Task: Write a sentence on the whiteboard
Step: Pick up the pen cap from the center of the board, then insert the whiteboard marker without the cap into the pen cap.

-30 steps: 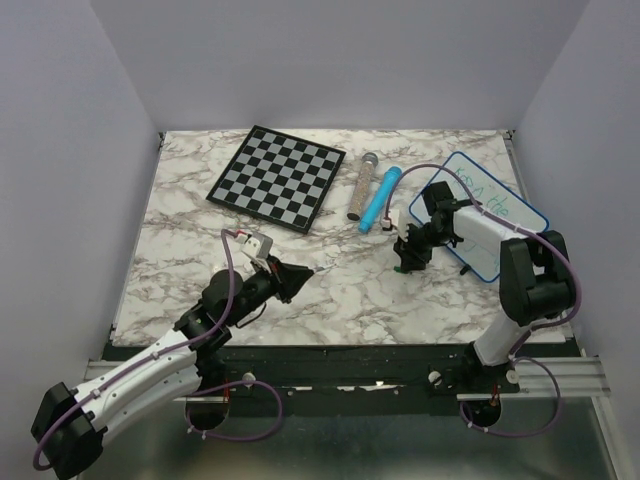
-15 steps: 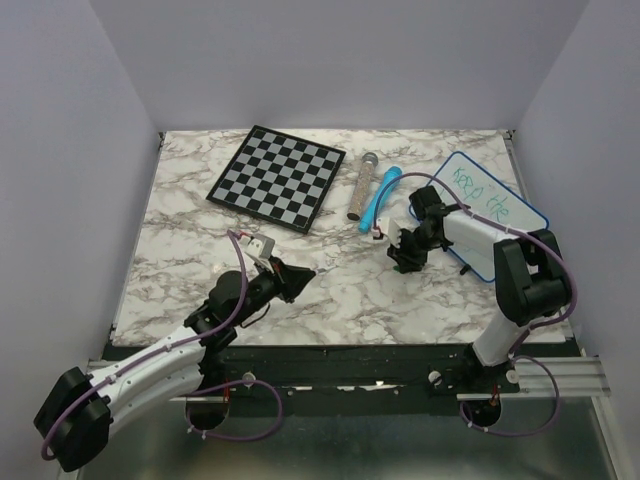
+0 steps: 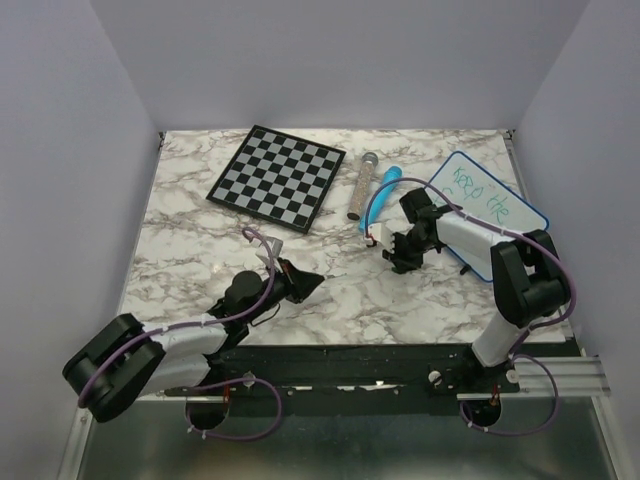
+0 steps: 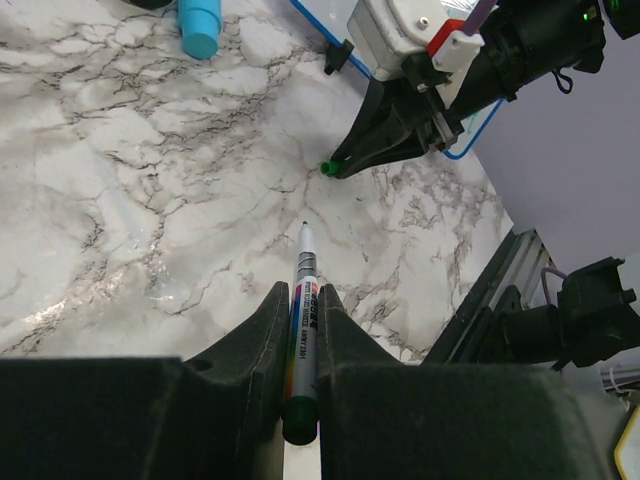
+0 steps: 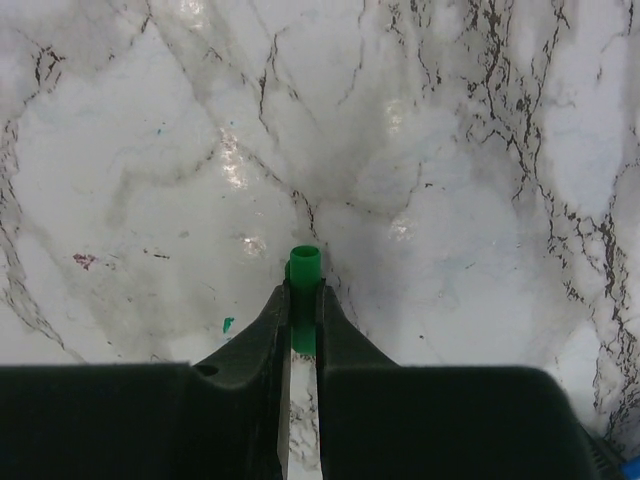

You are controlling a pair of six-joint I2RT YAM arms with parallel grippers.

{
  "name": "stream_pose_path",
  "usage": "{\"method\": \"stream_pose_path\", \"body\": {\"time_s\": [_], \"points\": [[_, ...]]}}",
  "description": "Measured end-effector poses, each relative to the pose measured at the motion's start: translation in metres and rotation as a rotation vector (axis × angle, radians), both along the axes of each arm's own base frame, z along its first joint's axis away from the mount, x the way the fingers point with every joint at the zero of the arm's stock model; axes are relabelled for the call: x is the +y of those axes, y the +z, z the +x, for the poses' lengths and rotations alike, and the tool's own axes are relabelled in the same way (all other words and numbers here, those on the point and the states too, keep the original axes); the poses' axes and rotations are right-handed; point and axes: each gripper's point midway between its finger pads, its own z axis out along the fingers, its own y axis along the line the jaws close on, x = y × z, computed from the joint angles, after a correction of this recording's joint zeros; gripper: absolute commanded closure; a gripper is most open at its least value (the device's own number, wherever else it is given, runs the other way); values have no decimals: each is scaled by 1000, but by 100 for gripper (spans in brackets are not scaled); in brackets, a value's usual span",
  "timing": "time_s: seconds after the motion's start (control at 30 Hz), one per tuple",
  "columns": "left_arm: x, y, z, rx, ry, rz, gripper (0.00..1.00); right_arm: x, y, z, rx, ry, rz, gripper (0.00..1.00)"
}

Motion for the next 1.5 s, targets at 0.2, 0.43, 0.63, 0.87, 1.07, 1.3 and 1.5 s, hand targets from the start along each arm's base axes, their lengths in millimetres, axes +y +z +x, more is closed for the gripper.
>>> {"method": "stream_pose_path", "body": {"time_s": [0.2,0.43,0.63,0.87,1.07,1.3,1.5], "points": [[-19,-21,6,46,-49,-11,100,7,4,-17,23,31,63,99],[-47,-49,11,106,-143,-16,100,24,24,-34,-3,115,200,99],[-58,-70,6,185,-198,-21,100,30,21,-47,14,171,254,99],[-62,-68,3,186,-232,-28,100,36,23,-51,21,190,288,99],[-64,-61,3,173,-240,-40,100,40,25,-53,29,196,310,99],[-65,-41,4,130,-246,-75,100,42,26,-54,38,199,325,99],[-66,-40,2,132,-256,-79,100,44,26,-56,46,201,339,99]]}}
